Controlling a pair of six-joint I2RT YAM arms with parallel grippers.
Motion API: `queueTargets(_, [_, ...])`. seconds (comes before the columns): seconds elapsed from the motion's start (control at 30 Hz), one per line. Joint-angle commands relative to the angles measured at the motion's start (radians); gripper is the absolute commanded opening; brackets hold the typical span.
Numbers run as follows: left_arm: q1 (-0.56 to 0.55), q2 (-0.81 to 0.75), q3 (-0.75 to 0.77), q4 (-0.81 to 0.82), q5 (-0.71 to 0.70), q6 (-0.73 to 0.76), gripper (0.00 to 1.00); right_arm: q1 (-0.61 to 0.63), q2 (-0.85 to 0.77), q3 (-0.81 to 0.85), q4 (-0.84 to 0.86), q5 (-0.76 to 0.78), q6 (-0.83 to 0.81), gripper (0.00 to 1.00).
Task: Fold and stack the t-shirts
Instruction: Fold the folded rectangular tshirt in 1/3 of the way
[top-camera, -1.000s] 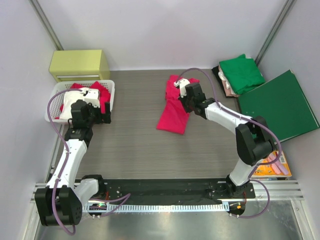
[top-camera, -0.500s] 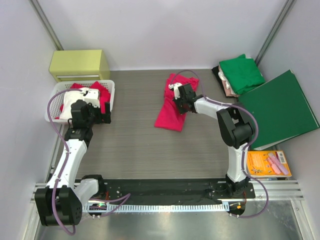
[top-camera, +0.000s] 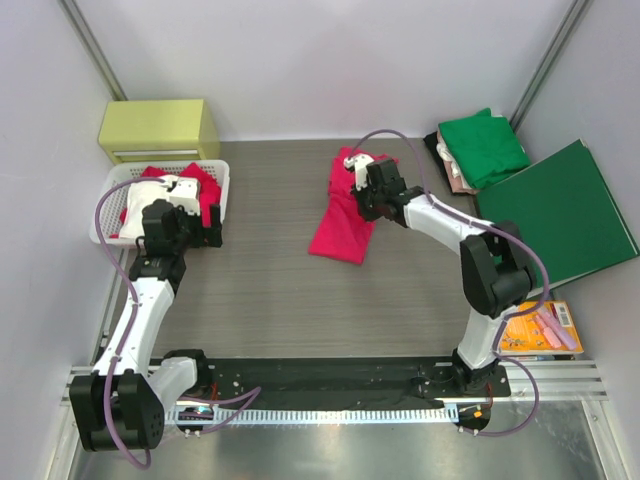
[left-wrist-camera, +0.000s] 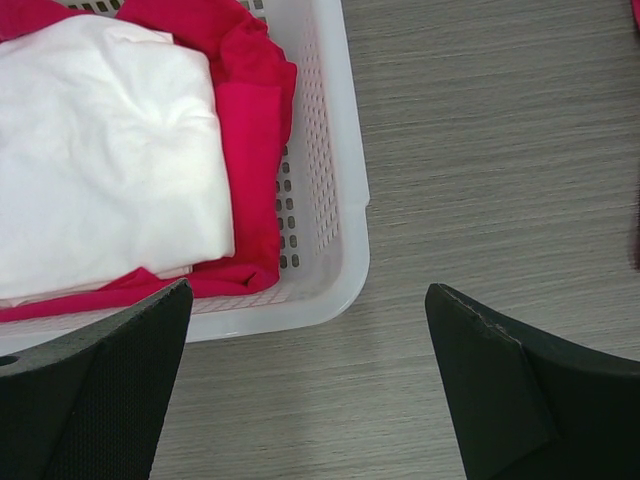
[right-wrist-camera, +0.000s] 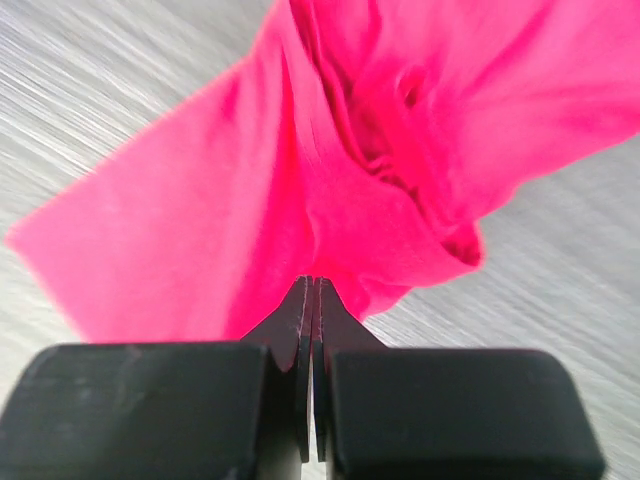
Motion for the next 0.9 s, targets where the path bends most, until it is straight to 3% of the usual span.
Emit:
queueTargets(0.0, [0.006,0.006,0.045,0.006,0.018,-0.008,1.0,0.0,-0.105,-0.005,0.008,-0.035,0.01,0.01])
queueTargets(0.23, [0.005,0.022,0.048,0.009,0.028,-0.013,1.0,0.016,-0.095,-0.047,-0.002,-0.062,0.011,0.01])
queueTargets(0.43, [0.005,0.006,0.042,0.003,0.023,-0.01,1.0,0.01,0.002,0.047,0.019,-0.025,-0.043,0.01])
queueTargets(0.67, [0.006,0.005,0.04,0.003,0.025,-0.008,1.0,0.014,-0.102,0.038,0.009,-0.11,-0.012,0.01])
queueTargets(0.7, [0.006,0.01,0.042,0.003,0.026,-0.005,1.0,0.014,-0.125,0.033,-0.009,-0.117,-0.015,0.07])
queueTargets(0.73, [0.006,0.01,0.042,0.002,0.026,-0.006,1.0,0.014,-0.135,0.029,-0.02,-0.139,-0.029,0.46])
queueTargets(0.77, [0.006,0.01,0.042,0.003,0.028,-0.008,1.0,0.016,-0.142,0.018,-0.026,-0.143,-0.03,0.6])
queueTargets(0.83, [0.006,0.012,0.04,0.006,0.025,-0.006,1.0,0.017,-0.159,0.002,-0.034,-0.15,-0.038,0.7])
queueTargets(0.87, [0.005,0.01,0.04,0.006,0.026,-0.006,1.0,0.02,-0.161,-0.01,-0.037,-0.147,-0.041,0.68])
